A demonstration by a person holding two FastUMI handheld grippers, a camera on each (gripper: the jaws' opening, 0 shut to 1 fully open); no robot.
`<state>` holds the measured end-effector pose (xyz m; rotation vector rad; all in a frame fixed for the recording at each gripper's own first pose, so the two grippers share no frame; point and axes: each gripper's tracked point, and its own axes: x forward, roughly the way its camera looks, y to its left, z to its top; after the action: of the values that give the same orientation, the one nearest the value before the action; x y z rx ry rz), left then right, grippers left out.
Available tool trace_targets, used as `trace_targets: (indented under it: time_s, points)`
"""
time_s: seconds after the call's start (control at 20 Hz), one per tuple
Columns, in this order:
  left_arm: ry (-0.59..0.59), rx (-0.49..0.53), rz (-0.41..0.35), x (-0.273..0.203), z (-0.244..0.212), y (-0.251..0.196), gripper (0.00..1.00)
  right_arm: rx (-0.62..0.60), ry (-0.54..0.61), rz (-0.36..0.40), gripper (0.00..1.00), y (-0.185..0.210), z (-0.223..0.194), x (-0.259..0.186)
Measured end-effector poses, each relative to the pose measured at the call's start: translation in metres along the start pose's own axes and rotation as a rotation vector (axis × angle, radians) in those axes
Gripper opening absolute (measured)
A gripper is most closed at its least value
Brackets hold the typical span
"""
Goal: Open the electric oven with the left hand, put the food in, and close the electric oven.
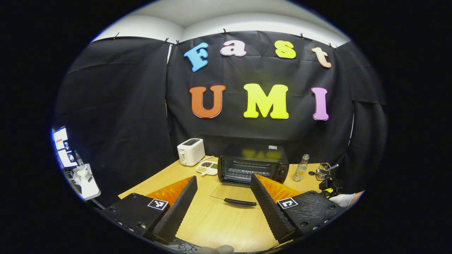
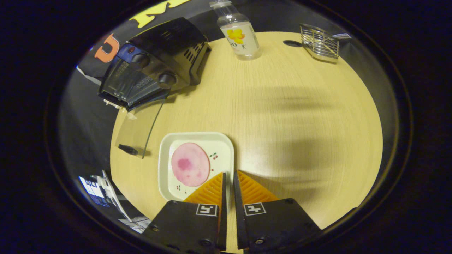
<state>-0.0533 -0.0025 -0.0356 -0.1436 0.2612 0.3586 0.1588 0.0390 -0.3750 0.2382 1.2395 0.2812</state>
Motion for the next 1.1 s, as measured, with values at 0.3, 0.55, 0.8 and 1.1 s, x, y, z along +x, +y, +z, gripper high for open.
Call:
trace_targets:
  time_s: [0.3,0.55,0.8,1.1]
  points:
    - [-0.01,-0.047,0.039,-0.001,-0.005,0.004,0.97,0.148,0.093,0.196,0.04,-0.001,0.004,-0.001]
    - [0.008,-0.079,0.058,-0.001,-0.01,0.009,0.96,0.35,0.01,0.44,0.04,-0.003,0.007,-0.003]
    - [-0.004,-0.022,0.049,0.006,0.002,0.015,0.96,0.566,-0.151,0.483,0.04,-0.011,0.015,-0.026]
    - [-0.018,0.021,-0.063,0.038,0.01,0.011,0.96,0.739,-0.287,0.481,0.04,0.01,0.011,-0.07]
